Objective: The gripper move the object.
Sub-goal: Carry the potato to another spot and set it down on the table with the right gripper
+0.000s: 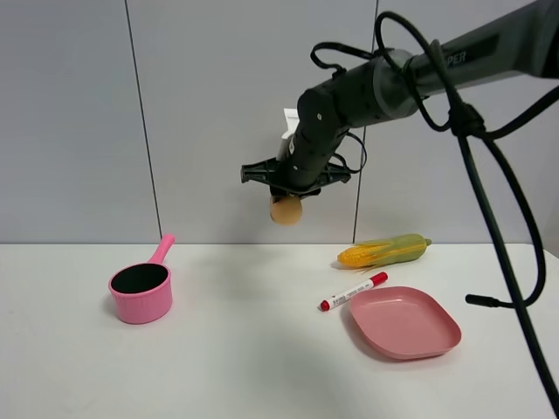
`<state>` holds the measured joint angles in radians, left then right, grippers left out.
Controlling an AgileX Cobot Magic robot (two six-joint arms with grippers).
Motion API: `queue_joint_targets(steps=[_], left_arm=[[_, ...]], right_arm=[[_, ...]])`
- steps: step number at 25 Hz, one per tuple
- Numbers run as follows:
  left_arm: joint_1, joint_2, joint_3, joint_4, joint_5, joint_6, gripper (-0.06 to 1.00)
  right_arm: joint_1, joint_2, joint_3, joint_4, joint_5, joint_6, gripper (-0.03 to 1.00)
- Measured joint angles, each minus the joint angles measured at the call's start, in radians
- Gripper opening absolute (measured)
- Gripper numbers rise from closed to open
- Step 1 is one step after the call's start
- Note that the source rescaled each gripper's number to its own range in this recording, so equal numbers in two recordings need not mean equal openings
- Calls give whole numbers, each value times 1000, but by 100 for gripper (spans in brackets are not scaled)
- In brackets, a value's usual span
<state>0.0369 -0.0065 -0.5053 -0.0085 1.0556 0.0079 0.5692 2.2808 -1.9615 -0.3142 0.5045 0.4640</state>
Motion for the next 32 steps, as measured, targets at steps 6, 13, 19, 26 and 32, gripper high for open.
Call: queue_joint_targets(steps=[6, 13, 19, 26, 32], left_arm=[[0, 0, 0, 0, 0, 0, 100], [0, 0, 0, 0, 0, 0, 100], [0, 0, 0, 0, 0, 0, 100], [0, 0, 0, 0, 0, 0, 100], [0, 0, 0, 0, 0, 0, 100]], right_arm=[[94, -112, 0, 205, 40, -373, 0], [184, -167, 0, 481, 142, -738, 0], [238, -167, 0, 573, 286, -981, 0], [268, -166, 0, 581, 337, -1067, 0], [299, -77, -1, 606, 407, -1131, 0]])
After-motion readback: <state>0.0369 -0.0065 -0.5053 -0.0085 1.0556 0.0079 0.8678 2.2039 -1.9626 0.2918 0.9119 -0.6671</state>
